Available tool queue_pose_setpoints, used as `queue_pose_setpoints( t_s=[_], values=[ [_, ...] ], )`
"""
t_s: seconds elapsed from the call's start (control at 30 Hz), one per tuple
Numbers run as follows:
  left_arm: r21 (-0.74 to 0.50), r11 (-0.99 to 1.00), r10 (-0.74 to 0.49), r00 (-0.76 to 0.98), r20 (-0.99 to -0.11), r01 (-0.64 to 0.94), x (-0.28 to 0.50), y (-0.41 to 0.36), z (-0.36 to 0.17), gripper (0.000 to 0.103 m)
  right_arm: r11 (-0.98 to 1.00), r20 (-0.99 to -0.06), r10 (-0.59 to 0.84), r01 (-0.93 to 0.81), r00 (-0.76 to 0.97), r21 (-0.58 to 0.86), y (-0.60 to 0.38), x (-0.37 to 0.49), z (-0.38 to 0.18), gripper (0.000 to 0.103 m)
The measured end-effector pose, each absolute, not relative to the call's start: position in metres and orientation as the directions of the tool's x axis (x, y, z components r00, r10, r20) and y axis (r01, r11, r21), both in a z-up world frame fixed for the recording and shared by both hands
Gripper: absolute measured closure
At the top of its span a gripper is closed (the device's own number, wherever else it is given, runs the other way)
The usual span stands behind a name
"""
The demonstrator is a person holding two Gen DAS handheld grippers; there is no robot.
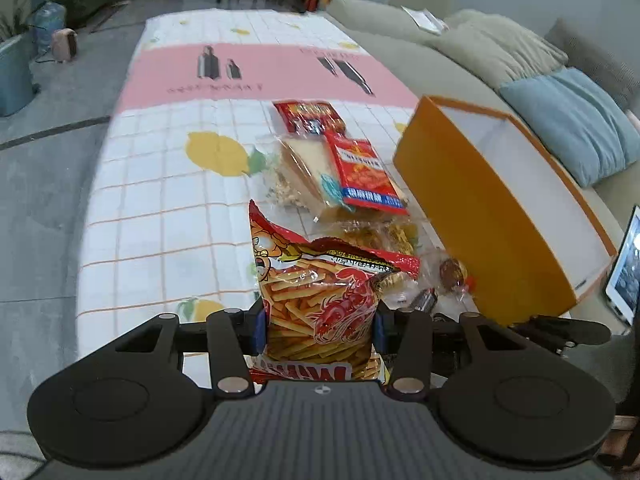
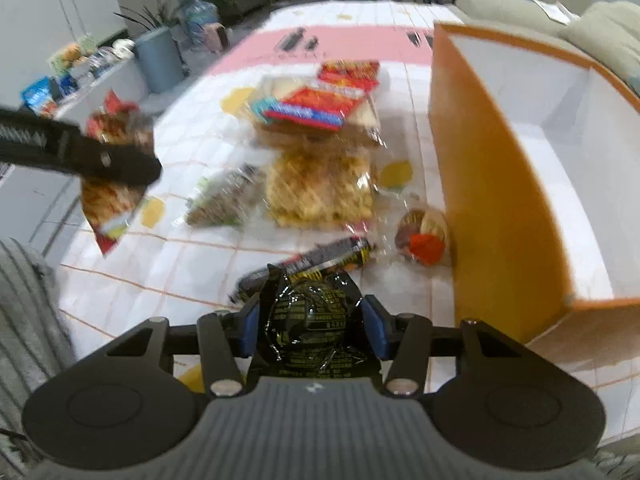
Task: Organize snacks
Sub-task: 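Carry both bags into the orange box and open both tools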
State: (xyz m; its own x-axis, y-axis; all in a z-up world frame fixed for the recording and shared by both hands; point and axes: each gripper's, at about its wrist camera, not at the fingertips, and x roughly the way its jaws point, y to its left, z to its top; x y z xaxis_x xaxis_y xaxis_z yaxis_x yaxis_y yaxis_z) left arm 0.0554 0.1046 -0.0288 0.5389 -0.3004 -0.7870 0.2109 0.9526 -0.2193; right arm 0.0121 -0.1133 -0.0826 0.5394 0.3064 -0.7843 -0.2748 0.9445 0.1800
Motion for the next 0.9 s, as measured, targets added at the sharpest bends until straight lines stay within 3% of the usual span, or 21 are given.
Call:
queue_pose_setpoints(
  t_s=[0.23,0.47,0.7,0.9],
  values=[
    [-0.273,0.949,-0.309,0.622,-0.720,0.155,0.041,0.110,0.002,0.049,0.878,-0.644,0.479,-0.336,0.596,0.342,-0.137,0.000,-0.043,0.052],
    [-0.228,0.965,-0.252,0.704,-0.664,0.130,0.035,0.068,0.034,0.049,0.889,-0.457,0.422,-0.260,0.783,0.376,-0.198,-0.015,0.008,0.052],
    [-0.255,0.940,-0.341,0.658,-0.671,0.227,0.050,-0.010,0.036,0.049,0.942,-0.460,0.219,-0.064,0.860,0.329,-0.270,-0.012,0.009,0.052],
    [-0.231,0.922,-0.378,0.597,-0.707,0.310,0.070,-0.081,0.019,0.049,0.893,-0.450,0.218,0.009,0.866,0.450,-0.318,-0.012,-0.002,0.052]
  ],
)
